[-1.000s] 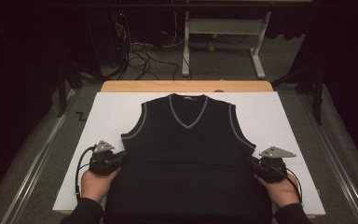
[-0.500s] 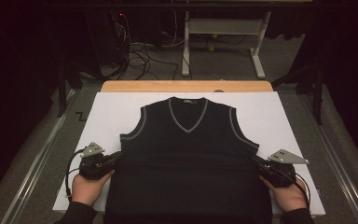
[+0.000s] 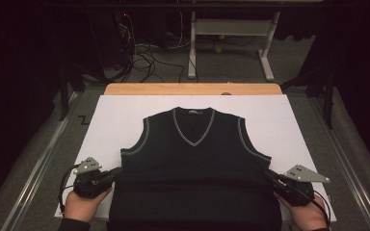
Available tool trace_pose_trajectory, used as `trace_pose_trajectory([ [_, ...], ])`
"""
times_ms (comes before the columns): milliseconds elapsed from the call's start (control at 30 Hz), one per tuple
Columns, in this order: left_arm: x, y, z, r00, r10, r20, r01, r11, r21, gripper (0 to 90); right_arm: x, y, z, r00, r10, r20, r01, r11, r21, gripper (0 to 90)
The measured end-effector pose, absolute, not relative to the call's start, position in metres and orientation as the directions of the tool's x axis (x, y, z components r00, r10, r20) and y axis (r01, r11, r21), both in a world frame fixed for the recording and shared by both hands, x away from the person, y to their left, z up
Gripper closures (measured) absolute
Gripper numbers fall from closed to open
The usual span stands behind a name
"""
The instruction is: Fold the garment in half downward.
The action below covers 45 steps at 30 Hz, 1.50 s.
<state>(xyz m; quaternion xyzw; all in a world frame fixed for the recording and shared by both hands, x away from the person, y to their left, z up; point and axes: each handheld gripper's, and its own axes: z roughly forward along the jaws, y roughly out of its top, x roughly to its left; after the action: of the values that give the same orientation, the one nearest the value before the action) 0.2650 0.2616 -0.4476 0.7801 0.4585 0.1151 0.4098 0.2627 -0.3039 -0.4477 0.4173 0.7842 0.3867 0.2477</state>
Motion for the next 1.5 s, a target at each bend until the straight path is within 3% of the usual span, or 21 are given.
trace_pose_trajectory([
  [600, 0.229, 0.268, -0.459, 0.579, 0.793, -0.188, 0.643, -0.303, 0.703, 81.7, 0.218, -0.308, -0.456, -0.574, 0.815, -0.08, 0.467, 0.407, 0.785, 85.1],
  [933, 0.22, 0.266, -0.462, 0.593, 0.786, -0.176, 0.641, -0.328, 0.694, 81.3, 0.21, -0.311, -0.46, -0.585, 0.809, -0.066, 0.481, 0.41, 0.775, 84.4],
  [1000, 0.221, 0.266, -0.463, 0.593, 0.785, -0.178, 0.634, -0.319, 0.705, 75.7, 0.211, -0.311, -0.46, -0.584, 0.81, -0.057, 0.477, 0.399, 0.783, 75.9],
  [1033, 0.222, 0.266, -0.463, 0.586, 0.789, -0.182, 0.634, -0.307, 0.709, 75.7, 0.211, -0.311, -0.46, -0.584, 0.81, -0.057, 0.477, 0.399, 0.783, 75.9],
  [1100, 0.225, 0.267, -0.464, 0.576, 0.794, -0.193, 0.636, -0.287, 0.716, 65.6, 0.213, -0.313, -0.458, -0.571, 0.82, -0.034, 0.48, 0.367, 0.797, 68.7],
  [1133, 0.226, 0.267, -0.463, 0.572, 0.797, -0.191, 0.633, -0.282, 0.721, 59.0, 0.216, -0.315, -0.457, -0.551, 0.835, -0.015, 0.481, 0.332, 0.811, 58.9],
  [1367, 0.243, 0.275, -0.462, 0.531, 0.821, -0.209, 0.602, -0.192, 0.775, 47.9, 0.231, -0.321, -0.456, -0.499, 0.866, 0.041, 0.485, 0.24, 0.841, 47.7],
  [1500, 0.251, 0.276, -0.46, 0.52, 0.834, -0.185, 0.556, -0.166, 0.815, 44.9, 0.244, -0.318, -0.455, -0.478, 0.878, 0.036, 0.472, 0.222, 0.853, 36.7],
])
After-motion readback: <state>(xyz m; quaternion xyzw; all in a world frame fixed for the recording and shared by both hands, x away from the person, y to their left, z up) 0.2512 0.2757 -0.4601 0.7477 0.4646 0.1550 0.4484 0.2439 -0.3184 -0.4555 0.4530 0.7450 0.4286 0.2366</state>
